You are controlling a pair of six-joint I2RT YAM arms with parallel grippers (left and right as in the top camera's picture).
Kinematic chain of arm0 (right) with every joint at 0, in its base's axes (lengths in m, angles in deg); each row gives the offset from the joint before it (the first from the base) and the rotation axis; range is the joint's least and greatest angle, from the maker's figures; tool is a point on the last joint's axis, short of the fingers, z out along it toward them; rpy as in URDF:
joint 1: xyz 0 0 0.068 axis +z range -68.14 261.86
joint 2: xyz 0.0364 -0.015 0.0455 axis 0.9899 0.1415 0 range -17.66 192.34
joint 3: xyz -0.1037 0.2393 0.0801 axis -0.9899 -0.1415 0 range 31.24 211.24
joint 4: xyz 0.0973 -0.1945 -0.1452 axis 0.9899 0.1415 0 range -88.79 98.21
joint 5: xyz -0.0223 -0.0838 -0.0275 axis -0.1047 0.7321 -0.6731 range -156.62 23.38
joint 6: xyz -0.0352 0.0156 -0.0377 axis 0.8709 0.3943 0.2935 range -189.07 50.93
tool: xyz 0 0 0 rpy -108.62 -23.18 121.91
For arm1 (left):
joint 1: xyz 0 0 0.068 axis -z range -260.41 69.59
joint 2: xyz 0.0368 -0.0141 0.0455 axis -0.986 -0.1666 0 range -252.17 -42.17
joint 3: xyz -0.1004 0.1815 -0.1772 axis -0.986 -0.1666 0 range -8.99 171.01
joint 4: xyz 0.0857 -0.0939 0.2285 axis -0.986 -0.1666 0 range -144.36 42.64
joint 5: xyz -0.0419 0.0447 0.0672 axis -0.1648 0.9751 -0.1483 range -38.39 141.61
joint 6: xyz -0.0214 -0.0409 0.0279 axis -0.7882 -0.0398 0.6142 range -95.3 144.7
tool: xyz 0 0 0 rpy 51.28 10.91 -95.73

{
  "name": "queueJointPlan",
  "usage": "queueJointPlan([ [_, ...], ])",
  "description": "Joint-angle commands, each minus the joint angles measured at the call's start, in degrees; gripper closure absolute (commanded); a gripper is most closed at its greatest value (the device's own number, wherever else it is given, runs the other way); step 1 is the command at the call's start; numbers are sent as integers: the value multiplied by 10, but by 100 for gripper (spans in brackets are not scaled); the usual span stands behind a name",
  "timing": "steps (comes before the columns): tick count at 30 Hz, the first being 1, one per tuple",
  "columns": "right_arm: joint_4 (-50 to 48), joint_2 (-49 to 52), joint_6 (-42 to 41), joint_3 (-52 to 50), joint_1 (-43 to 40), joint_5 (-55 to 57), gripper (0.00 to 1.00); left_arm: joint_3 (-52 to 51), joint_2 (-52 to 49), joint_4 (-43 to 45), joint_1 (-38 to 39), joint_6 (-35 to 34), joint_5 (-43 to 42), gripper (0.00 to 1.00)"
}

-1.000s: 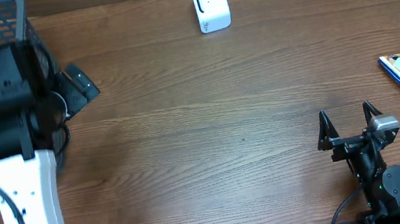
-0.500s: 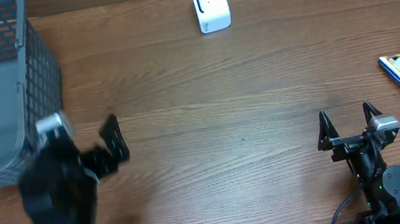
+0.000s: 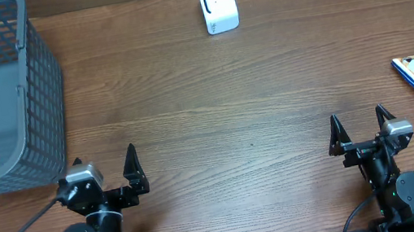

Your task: Scan the item barcode

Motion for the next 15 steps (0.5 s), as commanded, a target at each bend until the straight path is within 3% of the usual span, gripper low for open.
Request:
queueJointPlan([
  [1, -3, -6, 2, -6, -3, 5, 0, -61, 45, 51, 5, 11, -5, 0],
  [15, -3, -6, 2, -6, -3, 5, 0, -186, 111, 216, 6, 11, 7, 0],
])
